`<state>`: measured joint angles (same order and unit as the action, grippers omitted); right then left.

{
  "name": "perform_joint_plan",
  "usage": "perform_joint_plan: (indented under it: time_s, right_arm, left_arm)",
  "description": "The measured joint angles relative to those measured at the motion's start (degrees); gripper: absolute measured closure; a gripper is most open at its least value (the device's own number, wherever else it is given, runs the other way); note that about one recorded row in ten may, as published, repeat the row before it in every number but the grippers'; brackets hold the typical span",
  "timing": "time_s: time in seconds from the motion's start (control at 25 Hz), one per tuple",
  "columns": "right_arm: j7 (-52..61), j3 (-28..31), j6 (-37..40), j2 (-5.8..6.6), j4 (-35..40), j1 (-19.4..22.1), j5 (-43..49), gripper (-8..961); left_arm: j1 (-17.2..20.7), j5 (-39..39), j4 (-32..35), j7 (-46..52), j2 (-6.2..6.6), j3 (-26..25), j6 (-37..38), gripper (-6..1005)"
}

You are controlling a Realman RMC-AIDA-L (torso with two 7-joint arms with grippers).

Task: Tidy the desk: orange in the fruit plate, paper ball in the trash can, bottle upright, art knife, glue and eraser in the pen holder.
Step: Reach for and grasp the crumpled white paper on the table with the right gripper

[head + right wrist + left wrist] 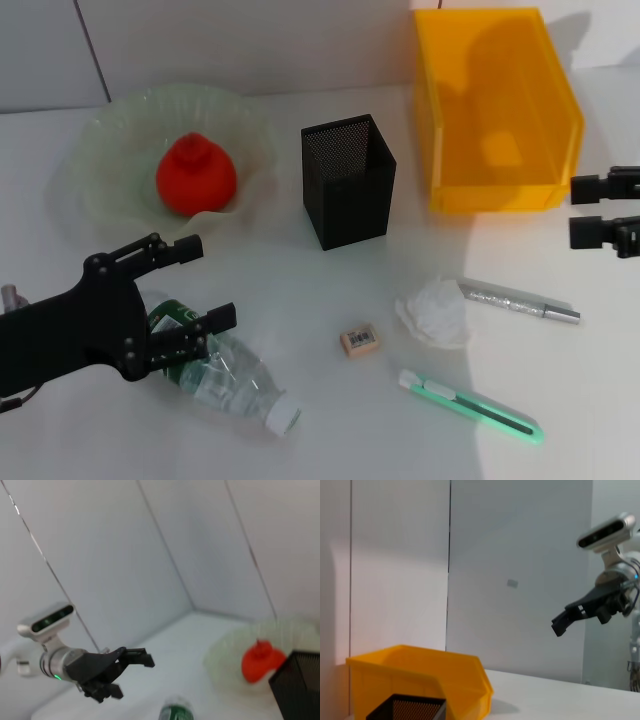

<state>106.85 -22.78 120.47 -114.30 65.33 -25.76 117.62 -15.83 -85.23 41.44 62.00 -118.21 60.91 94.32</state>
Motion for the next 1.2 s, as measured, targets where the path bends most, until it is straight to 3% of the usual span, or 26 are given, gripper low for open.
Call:
perform_joint_plan:
  time_s: [0.04,0.08,0.12,0.2,0.28,0.32,0.4,0.68,0.8,1.2]
  right_arm:
    - [6.3,-5.1,-1.1,-0.13,6.2,-1.4,1.0,127]
    - [6.3,-5.1,-1.1,-0.13,6.2,-1.4,1.0,127]
    - [10.2,-10.2,-1.8,-0.66,11.6,-2.3,2.1,127]
    - [11.9,-13.5,-2.2,-1.07,14.9,-2.6,3.3,128]
    - [18.1,-23.8,-3.7,-3.40,25.7,-4.0,13.8,128]
    - [18.1,-23.8,-3.7,-3.40,25.7,-4.0,13.8,130]
    - [22.2,-28.1,-4.4,-4.97,30.6,-4.6,20.2,133]
    - [28.7,-39.8,-12.9,-5.10,32.9,-1.7,23.2,131]
    - [29.3,-41.1,-14.4,-5.14,32.2,-1.5,23.5,130]
    - [33.1,-52.6,-26.7,-5.00,20.2,-3.0,24.5,138]
  left_arm:
    - [0.0,0.0,0.0,0.0,0.00,0.0,0.0,184]
    - [0.7,-1.7,-1.0,-0.2,-0.18,-0.4,-1.1,184]
    - [0.9,-1.6,-1.7,-0.2,-0.19,-0.7,-1.7,185]
    - [1.0,-1.4,-2.7,-0.2,-0.16,-1.3,-2.3,185]
    - [1.0,-1.4,-4.1,-0.2,-0.18,-2.1,-2.5,185]
    - [1.0,-1.5,-4.2,-0.2,-0.18,-2.0,-2.6,185]
    - [0.8,-1.6,-4.2,-0.2,-0.22,-1.9,-2.6,184]
    - [0.4,-1.6,-4.6,-0.2,-0.26,-1.8,-3.1,184]
    - [0.3,-1.6,-4.8,-0.2,-0.26,-1.7,-3.4,184]
    - [0.0,-1.6,-5.7,-0.4,-0.27,-1.4,-3.9,185]
